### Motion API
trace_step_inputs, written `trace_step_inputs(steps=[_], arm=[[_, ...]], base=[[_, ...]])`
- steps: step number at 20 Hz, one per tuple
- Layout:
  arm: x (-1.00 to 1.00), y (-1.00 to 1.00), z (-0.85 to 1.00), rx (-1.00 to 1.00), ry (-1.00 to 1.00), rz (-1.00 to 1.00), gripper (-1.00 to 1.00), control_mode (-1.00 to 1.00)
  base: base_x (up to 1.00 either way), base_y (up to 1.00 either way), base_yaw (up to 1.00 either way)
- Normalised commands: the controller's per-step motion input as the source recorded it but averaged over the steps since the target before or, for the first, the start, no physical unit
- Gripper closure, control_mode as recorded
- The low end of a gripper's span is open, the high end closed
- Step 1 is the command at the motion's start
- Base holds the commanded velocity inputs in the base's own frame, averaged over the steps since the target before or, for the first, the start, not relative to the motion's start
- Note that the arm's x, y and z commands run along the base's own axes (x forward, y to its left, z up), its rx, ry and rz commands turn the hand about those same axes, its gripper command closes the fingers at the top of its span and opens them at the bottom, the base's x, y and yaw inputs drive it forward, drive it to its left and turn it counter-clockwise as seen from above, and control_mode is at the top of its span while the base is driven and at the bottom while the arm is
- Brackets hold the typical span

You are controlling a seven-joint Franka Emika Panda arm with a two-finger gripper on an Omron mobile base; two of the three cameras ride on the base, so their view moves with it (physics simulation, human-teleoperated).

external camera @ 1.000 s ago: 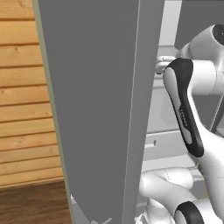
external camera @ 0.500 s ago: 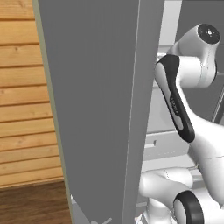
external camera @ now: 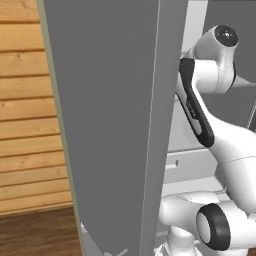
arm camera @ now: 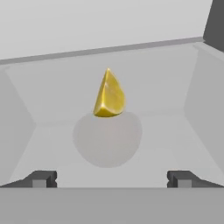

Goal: Grab a lemon wedge from the fridge and one ice cube from the ice bowl, and put them in the glass of lemonade.

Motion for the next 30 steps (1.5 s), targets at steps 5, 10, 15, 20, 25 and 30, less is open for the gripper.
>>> trace_step_inputs(steps=[5, 10, 15, 20, 25, 30], arm=[[0.46, 0.00, 0.00, 0.00, 0.00, 0.00, -1.00, -1.00], [0.53, 0.00, -0.02, 0.00, 0.00, 0.00, -1.00, -1.00], [0.54, 0.00, -0.12, 0.00, 0.00, 0.00, -1.00, -1.00], [0.59, 0.00, -0.20, 0.00, 0.00, 0.00, -1.00, -1.00], [0.30, 0.00, -0.18, 0.00, 0.01, 0.00, -1.00, -1.00], [0.00, 0.00, -0.01, 0.00, 0.05, -0.04, -1.00, -1.00]], base=[[0.00, 0.00, 0.00], [0.00, 0.00, 0.00], [0.00, 0.00, 0.00], [0.00, 0.00, 0.00], [0.00, 0.00, 0.00], [0.00, 0.00, 0.00]])
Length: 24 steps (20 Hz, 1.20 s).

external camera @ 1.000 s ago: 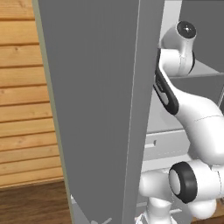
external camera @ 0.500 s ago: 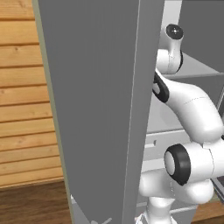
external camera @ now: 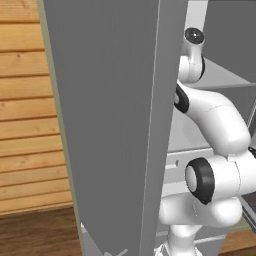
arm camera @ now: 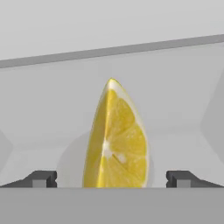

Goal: Grab a lemon wedge from the fridge and one ice cube from the ice bowl, and put them in the glass of lemonade.

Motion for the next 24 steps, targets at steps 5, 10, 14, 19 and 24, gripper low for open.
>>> trace_step_inputs(steps=[5, 10, 14, 19, 24], arm=[[0.00, 0.00, -0.07, 0.00, 0.04, -0.04, -1.00, -1.00], [0.03, 0.00, -0.17, 0.00, 0.01, -0.03, -1.00, -1.00], [0.00, 0.00, -0.23, -0.01, 0.00, -0.02, 1.00, -1.00], [0.10, 0.01, -0.16, -0.01, 0.00, 0.00, 1.00, -1.00], [0.09, 0.00, -0.04, 0.00, 0.00, 0.00, 1.00, -1.00]], base=[[0.00, 0.00, 0.00], [0.00, 0.00, 0.00], [0.00, 0.00, 0.00], [0.00, 0.00, 0.00], [0.00, 0.00, 0.00]])
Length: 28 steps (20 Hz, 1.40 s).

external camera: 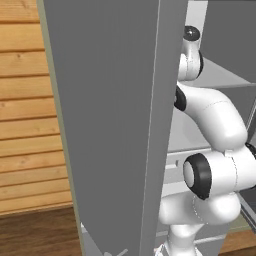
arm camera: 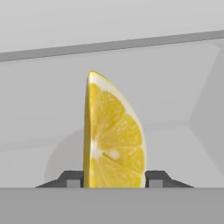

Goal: Grab a lemon wedge from the fridge and one ice cube from the ice bowl, and put them in the glass of lemonade.

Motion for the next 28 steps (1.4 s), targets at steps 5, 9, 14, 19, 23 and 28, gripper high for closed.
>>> trace_step_inputs(steps=[5, 9, 14, 19, 23, 28], arm=[[-0.35, 0.00, -0.16, 0.00, 0.00, 0.00, 1.00, -1.00], [-0.85, 0.00, -0.07, 0.00, -0.02, 0.00, 1.00, -1.00], [-0.95, 0.00, 0.00, 0.00, -0.18, 0.00, 1.00, -1.00], [-0.96, -0.18, 0.00, 0.00, -0.15, 0.00, 1.00, -1.00], [-1.00, -0.21, 0.05, 0.02, 0.00, 0.00, 1.00, -1.00], [-0.99, -0.03, 0.09, 0.00, 0.00, 0.00, 1.00, -1.00]], base=[[0.00, 0.00, 0.00], [0.00, 0.00, 0.00], [0.00, 0.00, 0.00], [0.00, 0.00, 0.00], [0.00, 0.00, 0.00], [0.00, 0.00, 0.00]])
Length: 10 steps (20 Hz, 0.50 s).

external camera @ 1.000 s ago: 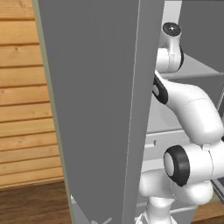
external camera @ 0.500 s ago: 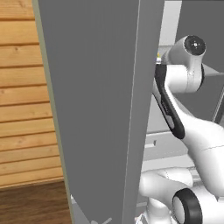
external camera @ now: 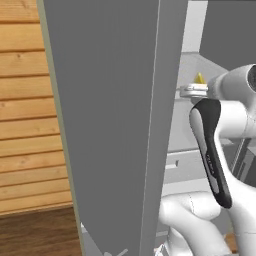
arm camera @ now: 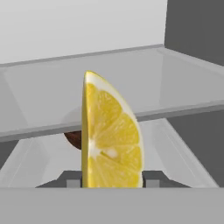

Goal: Grab a lemon wedge from the fridge and one ice cube from the ice bowl, and put them in the glass of lemonade.

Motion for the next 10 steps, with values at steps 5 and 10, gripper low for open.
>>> trace_step_inputs(steps=[5, 10], arm=[[-0.70, 0.03, 0.00, 0.00, 0.00, 0.02, 1.00, -1.00], [-0.60, 0.00, 0.00, 0.00, 0.00, 0.00, 1.00, -1.00]], base=[[0.00, 0.00, 0.00], [0.00, 0.00, 0.00]])
